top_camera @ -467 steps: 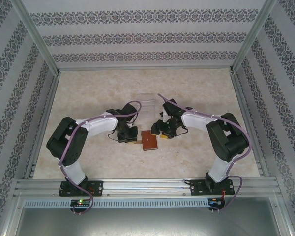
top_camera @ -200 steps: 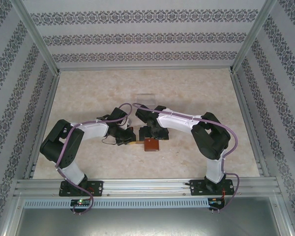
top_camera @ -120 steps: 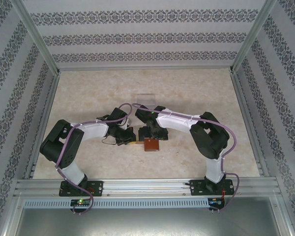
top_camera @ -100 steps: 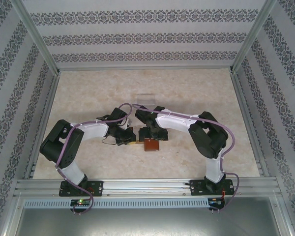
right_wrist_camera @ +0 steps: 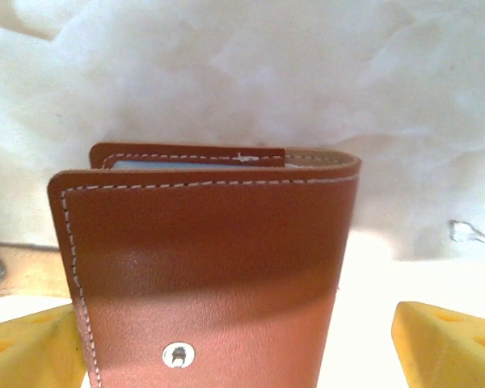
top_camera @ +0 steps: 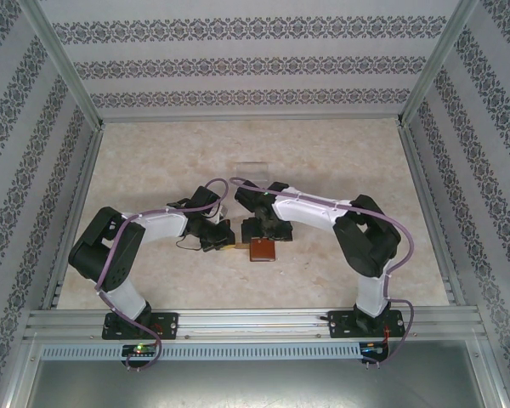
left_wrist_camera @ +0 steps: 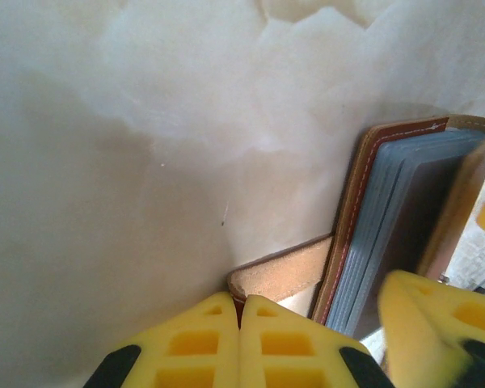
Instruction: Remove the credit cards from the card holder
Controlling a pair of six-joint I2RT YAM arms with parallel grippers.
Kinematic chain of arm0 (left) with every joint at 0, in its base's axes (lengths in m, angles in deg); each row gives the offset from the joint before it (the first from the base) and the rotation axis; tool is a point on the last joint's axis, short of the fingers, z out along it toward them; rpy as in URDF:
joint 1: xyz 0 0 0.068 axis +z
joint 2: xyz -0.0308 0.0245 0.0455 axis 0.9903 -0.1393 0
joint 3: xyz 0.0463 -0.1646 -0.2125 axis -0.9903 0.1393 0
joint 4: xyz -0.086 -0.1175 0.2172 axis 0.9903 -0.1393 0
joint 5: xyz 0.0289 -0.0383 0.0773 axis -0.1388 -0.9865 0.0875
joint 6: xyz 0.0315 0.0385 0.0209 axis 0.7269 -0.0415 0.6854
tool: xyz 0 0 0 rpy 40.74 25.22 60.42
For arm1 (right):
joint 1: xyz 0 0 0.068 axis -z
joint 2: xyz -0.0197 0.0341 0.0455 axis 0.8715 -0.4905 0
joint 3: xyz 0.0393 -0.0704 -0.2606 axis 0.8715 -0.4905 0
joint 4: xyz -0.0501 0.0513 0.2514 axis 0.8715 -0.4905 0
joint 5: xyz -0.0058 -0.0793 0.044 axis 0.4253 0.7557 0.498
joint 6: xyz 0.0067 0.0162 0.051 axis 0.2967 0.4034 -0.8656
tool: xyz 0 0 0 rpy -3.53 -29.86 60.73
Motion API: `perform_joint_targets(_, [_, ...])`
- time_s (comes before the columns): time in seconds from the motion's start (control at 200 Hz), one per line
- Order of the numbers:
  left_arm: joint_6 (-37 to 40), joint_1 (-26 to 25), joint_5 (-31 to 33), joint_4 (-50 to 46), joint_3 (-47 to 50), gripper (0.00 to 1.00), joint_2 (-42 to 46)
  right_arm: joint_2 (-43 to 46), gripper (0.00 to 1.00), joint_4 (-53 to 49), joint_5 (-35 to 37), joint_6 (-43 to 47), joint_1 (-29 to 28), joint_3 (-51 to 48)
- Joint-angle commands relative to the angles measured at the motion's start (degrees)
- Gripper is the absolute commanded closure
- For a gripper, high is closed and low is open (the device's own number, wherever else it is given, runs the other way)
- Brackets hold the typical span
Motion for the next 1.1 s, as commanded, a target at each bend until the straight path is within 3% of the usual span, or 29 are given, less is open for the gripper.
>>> perform_joint_targets(0.0, [-0.01, 0.43, 2.34, -3.02, 1.13, 0.95, 1.15, 3.64, 0.08, -3.1, 2.6, 0.45, -0.61, -0.05])
perform_joint_targets(0.17, [0.01, 0.96, 2.98, -3.42, 1.4, 0.94, 1.94, 5.95, 0.16, -4.09, 3.04, 0.93, 0.16, -1.11])
perform_joint_targets(0.305, [0.42, 1.41, 3.58, -4.35, 1.19, 0.94, 2.48, 7.75, 0.3, -4.12, 3.04, 1.47, 0.95, -2.19])
perform_joint_targets(0.375, [0.46, 1.63, 3.72, -4.75, 1.05, 0.95, 2.67, 8.48, 0.32, -3.72, 2.92, 1.61, 1.47, -2.74])
perform_joint_targets(0.55, [0.2, 1.76, 2.91, -4.12, 0.62, 0.95, 1.99, 6.89, 0.17, 0.05, -1.75, 1.3, 1.35, -1.99])
perform_joint_targets(0.689, [-0.29, 1.76, 2.75, -3.42, 0.83, 0.94, 1.7, 3.41, 0.1, 1.73, -2.96, 0.41, 0.06, 0.21])
perform_joint_targets(1.094, [-0.22, 1.8, 2.44, -3.38, 0.93, 0.94, 1.39, -4.27, 0.05, 2.49, -1.54, 0.23, -0.65, 1.6])
